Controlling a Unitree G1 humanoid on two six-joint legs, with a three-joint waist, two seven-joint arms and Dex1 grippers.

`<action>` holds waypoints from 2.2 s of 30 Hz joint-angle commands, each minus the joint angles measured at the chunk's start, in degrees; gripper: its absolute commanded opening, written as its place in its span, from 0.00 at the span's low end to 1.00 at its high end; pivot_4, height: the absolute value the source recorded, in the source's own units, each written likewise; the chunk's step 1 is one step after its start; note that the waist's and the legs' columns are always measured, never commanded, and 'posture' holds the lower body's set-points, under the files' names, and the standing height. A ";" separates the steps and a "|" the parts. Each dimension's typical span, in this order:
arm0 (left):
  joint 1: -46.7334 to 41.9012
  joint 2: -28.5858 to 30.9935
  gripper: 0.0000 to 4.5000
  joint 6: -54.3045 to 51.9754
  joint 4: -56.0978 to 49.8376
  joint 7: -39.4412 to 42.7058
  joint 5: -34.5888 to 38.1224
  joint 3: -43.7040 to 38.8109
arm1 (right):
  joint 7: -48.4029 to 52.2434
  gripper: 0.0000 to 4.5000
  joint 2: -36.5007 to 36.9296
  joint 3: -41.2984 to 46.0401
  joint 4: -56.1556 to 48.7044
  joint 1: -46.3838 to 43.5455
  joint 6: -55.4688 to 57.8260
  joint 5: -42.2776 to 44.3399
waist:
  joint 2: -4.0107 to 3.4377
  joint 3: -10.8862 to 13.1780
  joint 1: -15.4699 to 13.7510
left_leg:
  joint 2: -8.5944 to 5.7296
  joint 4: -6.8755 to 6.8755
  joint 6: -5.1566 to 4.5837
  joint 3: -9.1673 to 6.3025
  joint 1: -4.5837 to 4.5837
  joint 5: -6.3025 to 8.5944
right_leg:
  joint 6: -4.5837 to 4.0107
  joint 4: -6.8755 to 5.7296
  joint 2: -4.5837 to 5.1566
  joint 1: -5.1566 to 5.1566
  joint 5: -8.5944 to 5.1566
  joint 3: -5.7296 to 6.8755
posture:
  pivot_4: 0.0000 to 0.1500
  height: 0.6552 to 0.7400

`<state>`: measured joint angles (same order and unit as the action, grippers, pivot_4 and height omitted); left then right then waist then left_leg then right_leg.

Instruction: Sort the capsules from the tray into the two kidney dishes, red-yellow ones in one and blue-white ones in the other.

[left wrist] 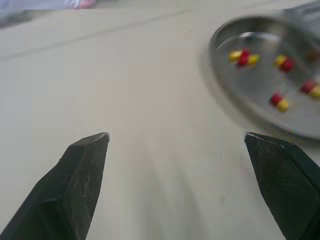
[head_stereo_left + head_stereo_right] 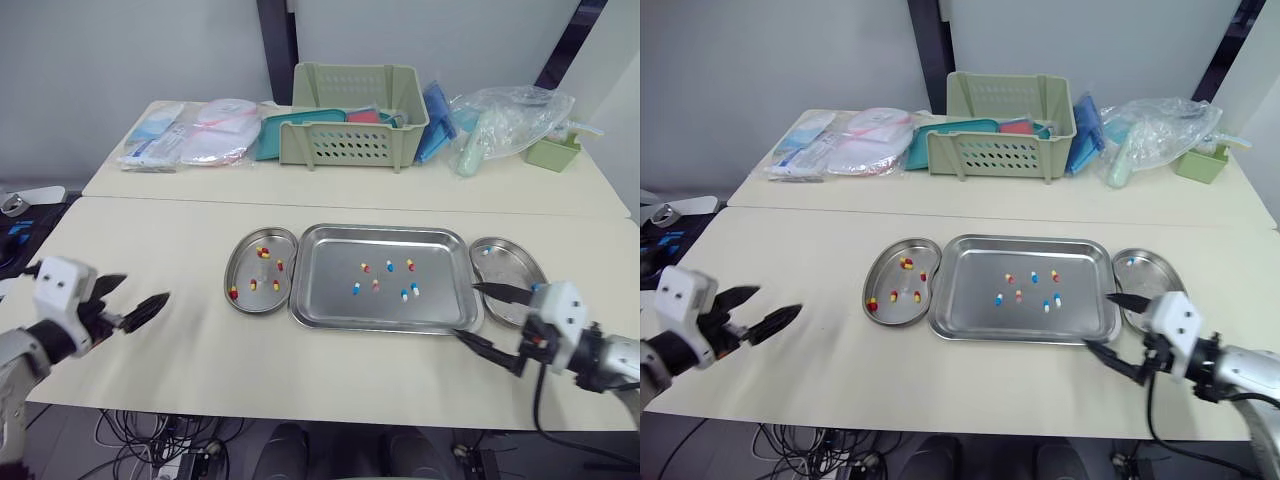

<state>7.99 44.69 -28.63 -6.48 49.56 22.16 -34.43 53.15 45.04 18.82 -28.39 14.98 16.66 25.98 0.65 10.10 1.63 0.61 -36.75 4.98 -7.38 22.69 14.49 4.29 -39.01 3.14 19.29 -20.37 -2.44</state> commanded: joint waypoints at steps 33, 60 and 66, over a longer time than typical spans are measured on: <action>14.96 -7.02 1.00 16.85 -15.44 10.79 7.11 14.55 | 15.62 1.00 12.83 19.03 39.61 6.42 -16.40 -8.37 | -0.05 -0.08 0.24 | 0.08 0.37 0.00 0.53 -0.48 0.00 | -0.01 0.06 0.00 -0.15 -0.01 -0.46 | 1.00 1.00; 3.35 -14.11 1.00 25.45 -12.62 6.97 3.59 30.18 | -0.63 1.00 6.80 -3.98 -11.68 -3.78 13.43 6.22 | 0.00 -0.08 0.15 | 0.12 0.57 0.00 0.96 -0.83 0.00 | 0.06 0.05 -0.04 -0.15 0.02 -0.99 | 1.00 1.00; 3.80 -14.62 1.00 26.06 -12.61 6.03 3.25 30.63 | -8.49 0.85 -0.30 -22.18 -7.96 -21.90 17.98 -1.59 | 0.16 -0.03 0.20 | 0.12 0.58 0.00 0.94 -0.80 0.00 | 0.06 0.07 -0.03 -0.08 0.02 -0.97 | 1.00 1.00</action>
<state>11.80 30.09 -3.53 -17.56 55.75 25.36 -3.80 46.65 45.57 -0.74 -36.62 -4.67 33.98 26.46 0.81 10.07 1.83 0.73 -36.17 4.99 -6.44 21.90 14.49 4.35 -38.96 3.11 19.24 -20.34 -3.42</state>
